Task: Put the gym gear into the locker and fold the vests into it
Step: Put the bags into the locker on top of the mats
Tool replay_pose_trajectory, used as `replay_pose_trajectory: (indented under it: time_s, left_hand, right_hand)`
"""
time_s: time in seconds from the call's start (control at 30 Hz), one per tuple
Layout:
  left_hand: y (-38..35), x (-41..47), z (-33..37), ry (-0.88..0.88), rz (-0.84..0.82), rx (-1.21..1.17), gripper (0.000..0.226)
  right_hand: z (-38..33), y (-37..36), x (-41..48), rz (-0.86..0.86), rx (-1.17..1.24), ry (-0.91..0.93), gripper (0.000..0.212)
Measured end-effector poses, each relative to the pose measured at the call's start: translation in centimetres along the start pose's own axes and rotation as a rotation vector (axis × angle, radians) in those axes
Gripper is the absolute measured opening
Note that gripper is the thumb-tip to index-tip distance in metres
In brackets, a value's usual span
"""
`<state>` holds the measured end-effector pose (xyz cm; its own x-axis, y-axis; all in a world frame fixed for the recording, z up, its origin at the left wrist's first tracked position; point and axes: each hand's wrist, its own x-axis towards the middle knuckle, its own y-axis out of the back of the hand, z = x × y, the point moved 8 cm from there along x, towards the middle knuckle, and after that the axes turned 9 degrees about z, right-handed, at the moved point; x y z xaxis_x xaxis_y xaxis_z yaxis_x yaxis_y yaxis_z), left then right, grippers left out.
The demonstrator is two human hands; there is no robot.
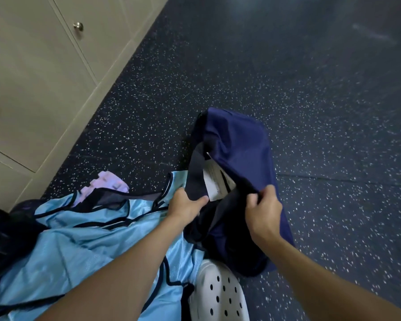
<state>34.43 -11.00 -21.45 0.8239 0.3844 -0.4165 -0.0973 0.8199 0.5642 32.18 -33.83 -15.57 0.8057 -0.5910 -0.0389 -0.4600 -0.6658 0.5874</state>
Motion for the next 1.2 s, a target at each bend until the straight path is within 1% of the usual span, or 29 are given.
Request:
replay_pose_trajectory:
  time_s: [0.07, 0.13, 0.17, 0.2, 0.27, 0.33, 0.37, 0.43, 0.5, 0.63, 0.77, 0.83, 0.9, 0.93, 1.03, 1.13, 1.2]
  left_hand:
    - [-1.0, -0.1, 0.1, 0.030, -0.068, -0.047, 0.043]
    - [-2.1, -0.1, 0.2, 0.057, -0.103, -0.068, 0.061]
    - [-2.6, 0.0, 0.2, 0.061, -0.097, -0.030, 0.069]
    - [-3.1, 0.1, 0.3, 0.051, -0.091, 0.044, 0.070]
    - [-3.3, 0.1, 0.5, 0.037, -0.028, 0.205, 0.061]
    - [-3.4, 0.2, 0.7, 0.051, 0.017, 0.221, 0.054]
    - [-3.5, 0.2, 0.8, 0.073, 0.023, 0.196, 0.050]
    - [-3.6, 0.1, 1.4, 0.089, 0.038, 0.140, 0.031]
    - [-3.0, 0.0, 3.0, 0.031, 0.079, 0.057, 0.016]
    - [0.9, -0.6, 7.2, -0.100, 0.139, -0.226, 0.011]
    - [7.8, -2.4, 11.3, -0.227, 0.221, -0.291, 0.006]
    - [11.8, -4.1, 12.8, -0.271, 0.271, -0.316, 0.010]
    - [16.2, -6.4, 13.7, -0.272, 0.320, -0.363, 0.015]
    - [18.4, -7.5, 13.7, -0.270, 0.341, -0.385, 0.014]
    - [24.8, -11.9, 12.6, -0.263, 0.417, -0.427, 0.010]
    - [30.1, -17.1, 10.3, -0.262, 0.489, -0.424, 0.020]
    - [33.0, -20.0, 7.9, -0.249, 0.521, -0.416, 0.022]
  right_hand:
    - [0.6, 1.4, -0.1, 0.038, 0.029, -0.039, 0.013]
    - [1.0, 2.1, -0.3, 0.044, 0.041, -0.060, 0.013]
    - [1.1, 2.3, -0.4, 0.034, 0.049, -0.060, 0.013]
    - [1.2, 2.2, -0.5, 0.020, 0.057, -0.061, 0.012]
    - [1.2, 2.2, -0.3, 0.007, 0.056, -0.060, 0.011]
    - [1.2, 2.2, -0.1, 0.011, 0.068, -0.045, 0.011]
    - [1.1, 2.1, 0.0, 0.019, 0.075, -0.040, 0.011]
    - [0.8, 2.1, 0.3, 0.047, 0.079, -0.033, 0.010]
    - [0.1, 2.0, 0.5, 0.082, 0.082, -0.014, 0.010]
    - [-3.2, 2.2, 0.1, 0.122, 0.143, 0.045, 0.010]
    - [-9.0, 2.7, -1.6, 0.096, 0.244, 0.139, 0.009]
    - [-12.8, 3.4, -3.1, 0.067, 0.306, 0.208, 0.010]
    - [-17.0, 4.4, -5.1, 0.026, 0.370, 0.295, 0.014]
    - [-18.9, 4.9, -6.3, -0.008, 0.396, 0.335, 0.016]
    - [-23.6, 6.1, -10.7, -0.173, 0.447, 0.412, 0.014]
    - [-26.7, 6.7, -17.0, -0.363, 0.516, 0.454, 0.010]
    - [-27.7, 6.5, -21.3, -0.479, 0.559, 0.461, 0.018]
